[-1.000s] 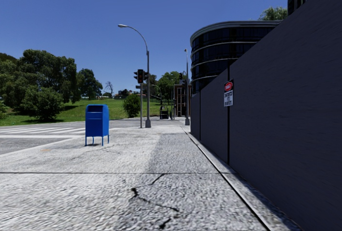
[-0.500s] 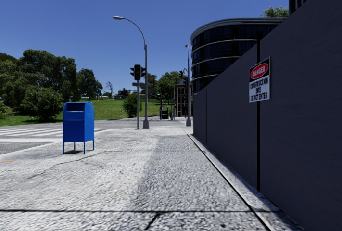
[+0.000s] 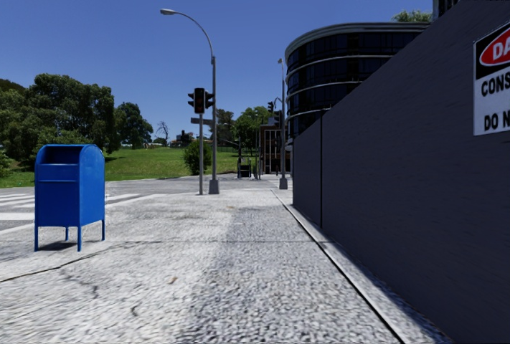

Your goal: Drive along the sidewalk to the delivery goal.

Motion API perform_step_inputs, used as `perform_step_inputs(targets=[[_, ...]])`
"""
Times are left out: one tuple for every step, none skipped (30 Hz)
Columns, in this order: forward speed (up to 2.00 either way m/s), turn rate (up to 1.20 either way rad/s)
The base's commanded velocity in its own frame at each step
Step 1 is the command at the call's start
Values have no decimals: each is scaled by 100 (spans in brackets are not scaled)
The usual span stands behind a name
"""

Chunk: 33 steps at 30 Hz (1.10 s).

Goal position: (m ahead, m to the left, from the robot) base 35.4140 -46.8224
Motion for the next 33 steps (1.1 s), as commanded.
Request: perform_step_inputs(targets=[[200, 0], [200, 0], [200, 0], [200, 0], [200, 0], [200, 0], [200, 0], [200, 0], [200, 0], [200, 0], [200, 0], [200, 0], [200, 0], [200, 0], [200, 0], [200, 0], [200, 0], [200, 0], [200, 0], [200, 0], [200, 0], [200, 0], [200, 0], [200, 0], [200, 0], [200, 0], [200, 0], [200, 0], [200, 0], [200, 0], [200, 0], [200, 0], [200, 0]])
